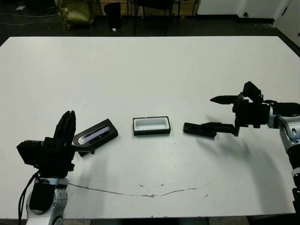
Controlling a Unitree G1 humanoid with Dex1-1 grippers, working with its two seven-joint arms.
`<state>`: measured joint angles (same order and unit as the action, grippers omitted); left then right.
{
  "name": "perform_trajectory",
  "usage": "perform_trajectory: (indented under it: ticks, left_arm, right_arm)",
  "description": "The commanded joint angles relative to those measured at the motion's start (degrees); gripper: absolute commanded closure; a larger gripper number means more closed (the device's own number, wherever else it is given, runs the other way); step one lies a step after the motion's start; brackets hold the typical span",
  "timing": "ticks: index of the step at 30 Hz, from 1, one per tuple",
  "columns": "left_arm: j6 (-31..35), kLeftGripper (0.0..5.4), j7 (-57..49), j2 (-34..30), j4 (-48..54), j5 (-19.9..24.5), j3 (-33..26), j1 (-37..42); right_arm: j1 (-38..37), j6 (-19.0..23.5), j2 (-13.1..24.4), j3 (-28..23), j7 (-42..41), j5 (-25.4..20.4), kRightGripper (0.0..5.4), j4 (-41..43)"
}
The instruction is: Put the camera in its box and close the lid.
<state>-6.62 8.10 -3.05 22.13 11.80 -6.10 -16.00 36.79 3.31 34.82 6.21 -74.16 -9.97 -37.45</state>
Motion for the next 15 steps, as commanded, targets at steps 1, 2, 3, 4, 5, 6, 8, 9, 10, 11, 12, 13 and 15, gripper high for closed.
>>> perform_trajectory:
  ticks: [1,2,3,4,5,6,8,9,10,11,12,13,15]
  left_arm:
    - [0.4,5.40,-0.3,0.1,-0.9,-0.4,0.0,-0.8]
    - [0.3,5.40,-0.4,0.1,-0.9,-0.5,0.0,-0.8]
    - [0.3,5.40,-0.2,0.1,-1.0,-0.3,0.0,-0.8]
    - [0.3,5.40,-0.2,0.1,-1.0,-0.1,0.0,-0.8]
    - [0.4,5.40,-0.1,0.0,-0.9,-0.1,0.0,-0.7]
    - [0.6,5.40,-0.2,0.1,-0.9,0.1,0.0,-0.7]
    - [0.6,5.40,0.0,0.1,-0.9,0.5,0.0,-0.8]
    - [0.6,5.40,0.0,0.1,-0.9,0.6,0.0,-0.8]
    - [0.5,5.40,0.1,0.1,-0.9,0.7,0.0,-0.8]
    - [0.4,5.40,0.3,0.1,-1.0,0.8,-0.1,-0.8]
    - [0.3,5.40,0.3,0.0,-1.0,0.8,-0.1,-0.8]
    - [0.3,5.40,0.2,-0.1,-1.1,0.5,-0.1,-0.8]
    - [0.3,5.40,0.1,-0.1,-1.0,0.0,-0.1,-0.9]
  right_arm:
    - [0.2,-0.2,-0.2,0.5,-0.7,1.1,0.01,-1.2]
    - [0.0,-0.2,-0.2,0.5,-0.7,1.1,0.01,-1.2]
    - [-0.1,-0.3,-0.3,0.3,-0.7,1.1,0.01,-1.1]
    - [-0.3,-0.4,-0.5,0.1,-0.8,0.9,0.01,-1.2]
    - [-0.5,-0.4,-0.6,-0.1,-0.9,0.7,0.01,-1.3]
    - [-0.6,-0.4,-0.8,-0.3,-0.9,0.4,0.01,-1.4]
    - [-1.1,0.1,-1.3,-0.7,-1.2,-0.2,0.01,-1.5]
    - [-1.2,0.5,-1.4,-0.9,-1.2,-0.4,0.01,-1.4]
    - [-1.5,0.8,-1.5,-1.0,-1.3,-0.5,0.01,-1.2]
    - [-1.9,0.9,-1.6,-1.1,-1.2,-0.6,0.01,-0.9]
    - [-2.2,1.0,-1.7,-1.1,-1.2,-0.7,0.01,-0.6]
    - [-2.6,1.3,-1.7,-1.1,-1.1,-0.9,0.01,-0.3]
    - [-3.3,1.4,-2.1,-1.4,-1.3,-1.5,0.01,-0.3]
